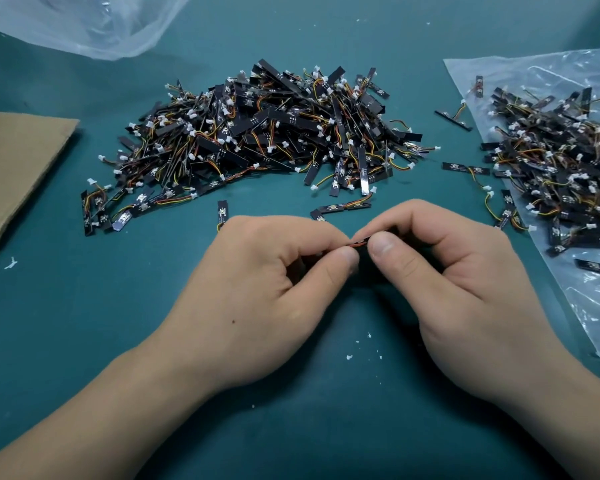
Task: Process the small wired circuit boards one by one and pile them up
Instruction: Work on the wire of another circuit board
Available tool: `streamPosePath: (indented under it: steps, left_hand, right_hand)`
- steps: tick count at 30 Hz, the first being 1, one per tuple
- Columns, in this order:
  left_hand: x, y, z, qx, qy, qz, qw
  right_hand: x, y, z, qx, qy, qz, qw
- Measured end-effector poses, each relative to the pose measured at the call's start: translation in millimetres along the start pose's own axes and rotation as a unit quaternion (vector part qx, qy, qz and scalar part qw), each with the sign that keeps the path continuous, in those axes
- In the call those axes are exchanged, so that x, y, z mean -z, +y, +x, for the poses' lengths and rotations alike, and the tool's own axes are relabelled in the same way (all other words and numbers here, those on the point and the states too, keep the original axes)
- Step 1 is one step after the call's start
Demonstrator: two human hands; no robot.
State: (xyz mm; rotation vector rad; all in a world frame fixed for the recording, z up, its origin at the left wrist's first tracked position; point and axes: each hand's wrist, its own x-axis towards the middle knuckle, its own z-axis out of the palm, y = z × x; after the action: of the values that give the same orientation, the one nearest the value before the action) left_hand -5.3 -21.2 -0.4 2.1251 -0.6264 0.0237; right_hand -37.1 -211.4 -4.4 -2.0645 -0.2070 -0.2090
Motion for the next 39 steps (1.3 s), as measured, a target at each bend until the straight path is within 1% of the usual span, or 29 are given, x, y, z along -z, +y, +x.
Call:
streamPosePath:
  steps: [5, 11, 21, 39]
  left_hand:
    - [-0.9, 0.4, -1.5, 0.007, 0.006, 0.007, 1.000]
    - [-0.6, 2.3, -2.2, 0.007, 0.014, 0.006, 1.000]
    - [-0.9, 2.2, -2.1, 0.014, 0.010, 0.020, 1.000]
    - [-0.2, 0.6, -2.6, 0.011, 0.004, 0.019, 1.000]
  right_hand:
    - [-0.6, -0.7, -0.1, -0.001, 0.005, 0.033, 0.999]
    - [0.3, 0.2, -1.2, -0.004, 0.024, 0.023, 0.999]
    - [0.6, 1.3, -1.0, -0.014, -0.005, 0.014, 1.000]
    - [-0.1, 1.4, -1.2, -0.027, -0.008, 0.013, 1.000]
